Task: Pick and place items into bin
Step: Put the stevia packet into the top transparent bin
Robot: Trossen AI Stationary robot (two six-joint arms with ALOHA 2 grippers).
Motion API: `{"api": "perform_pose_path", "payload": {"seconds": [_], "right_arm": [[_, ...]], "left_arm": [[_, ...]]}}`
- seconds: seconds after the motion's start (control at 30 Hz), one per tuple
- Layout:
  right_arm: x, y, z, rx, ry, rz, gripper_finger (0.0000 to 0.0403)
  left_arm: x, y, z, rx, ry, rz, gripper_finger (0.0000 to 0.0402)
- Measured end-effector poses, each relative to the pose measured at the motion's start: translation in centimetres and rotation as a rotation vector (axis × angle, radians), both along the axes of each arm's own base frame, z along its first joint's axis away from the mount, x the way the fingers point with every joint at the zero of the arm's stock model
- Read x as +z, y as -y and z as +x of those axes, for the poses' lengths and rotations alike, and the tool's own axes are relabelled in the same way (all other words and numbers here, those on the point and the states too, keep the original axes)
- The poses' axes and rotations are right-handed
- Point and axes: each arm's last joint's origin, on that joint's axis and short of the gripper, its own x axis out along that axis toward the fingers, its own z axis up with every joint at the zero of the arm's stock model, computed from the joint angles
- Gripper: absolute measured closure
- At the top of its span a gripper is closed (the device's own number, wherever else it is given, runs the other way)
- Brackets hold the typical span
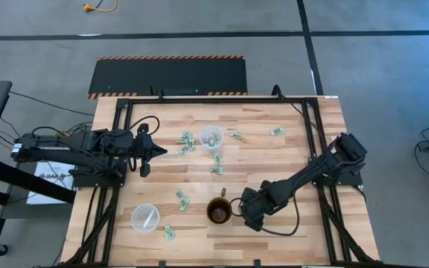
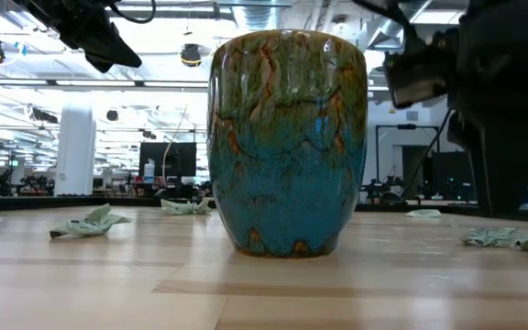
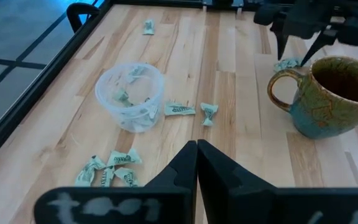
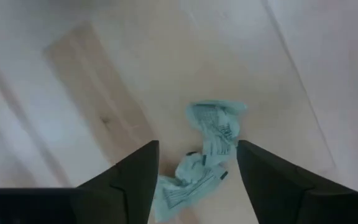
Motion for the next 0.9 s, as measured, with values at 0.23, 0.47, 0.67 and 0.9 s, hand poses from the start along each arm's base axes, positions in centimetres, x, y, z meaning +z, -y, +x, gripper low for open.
{"api": "perform_pose_path", "payload": {"seconds": [0.23, 0.47, 0.67, 0.9], "right_arm": [[-0.18, 0.32, -0.18, -0.015, -0.007, -0.067, 0.0194], [-0.18, 0.46, -0.28, -0.017, -0.012, -0.09, 0.0214], [-0.16, 0.37, -0.12, -0.011, 0.01, -0.09, 0.0229], [-0.17, 0.38, -0.09, -0.011, 0.014, -0.095, 0.024]], "left_arm": [[0.0, 0.0, 0.0, 0.0, 0.0, 0.0, 0.0401], [0.0, 0.0, 0.0, 0.0, 0.0, 0.0, 0.0401], [0.0, 0.0, 0.0, 0.0, 0.0, 0.0, 0.0401], [0.0, 0.0, 0.0, 0.0, 0.001, 0.0, 0.0401]]}}
